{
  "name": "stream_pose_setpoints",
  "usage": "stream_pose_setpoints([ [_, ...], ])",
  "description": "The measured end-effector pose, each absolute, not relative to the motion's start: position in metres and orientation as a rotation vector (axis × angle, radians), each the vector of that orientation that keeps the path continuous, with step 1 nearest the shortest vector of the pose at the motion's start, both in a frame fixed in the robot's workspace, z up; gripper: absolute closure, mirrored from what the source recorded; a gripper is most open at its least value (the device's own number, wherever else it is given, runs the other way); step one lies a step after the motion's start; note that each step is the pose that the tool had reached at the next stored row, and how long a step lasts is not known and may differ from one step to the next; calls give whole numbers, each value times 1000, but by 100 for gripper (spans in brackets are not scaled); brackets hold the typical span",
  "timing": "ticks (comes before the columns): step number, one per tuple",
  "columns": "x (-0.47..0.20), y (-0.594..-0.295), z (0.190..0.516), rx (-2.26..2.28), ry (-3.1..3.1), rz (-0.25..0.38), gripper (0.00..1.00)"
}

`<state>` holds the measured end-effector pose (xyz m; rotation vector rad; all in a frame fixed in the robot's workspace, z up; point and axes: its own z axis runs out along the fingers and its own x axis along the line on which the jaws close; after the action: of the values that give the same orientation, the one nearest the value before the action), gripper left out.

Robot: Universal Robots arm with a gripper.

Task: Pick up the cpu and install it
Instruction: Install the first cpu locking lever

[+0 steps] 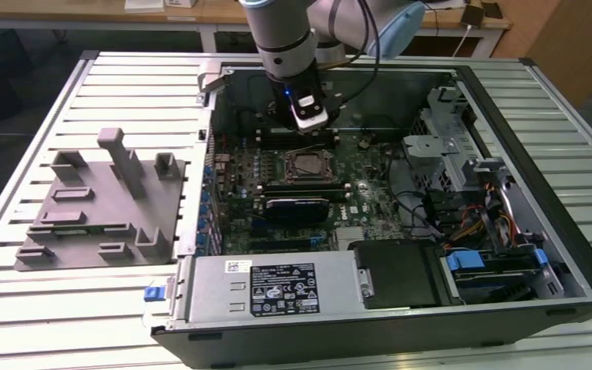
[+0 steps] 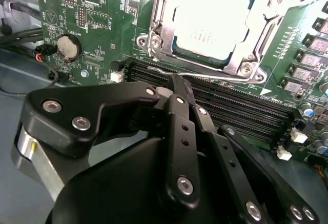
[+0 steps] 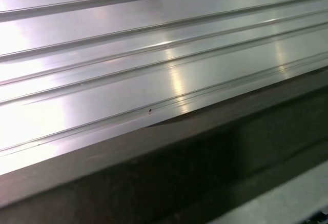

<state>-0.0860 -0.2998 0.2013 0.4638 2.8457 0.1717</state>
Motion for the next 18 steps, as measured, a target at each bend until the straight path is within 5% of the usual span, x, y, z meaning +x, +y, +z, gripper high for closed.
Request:
stream_pose_setpoints([
  [18,-86,-300,192,462,2845,163,89],
])
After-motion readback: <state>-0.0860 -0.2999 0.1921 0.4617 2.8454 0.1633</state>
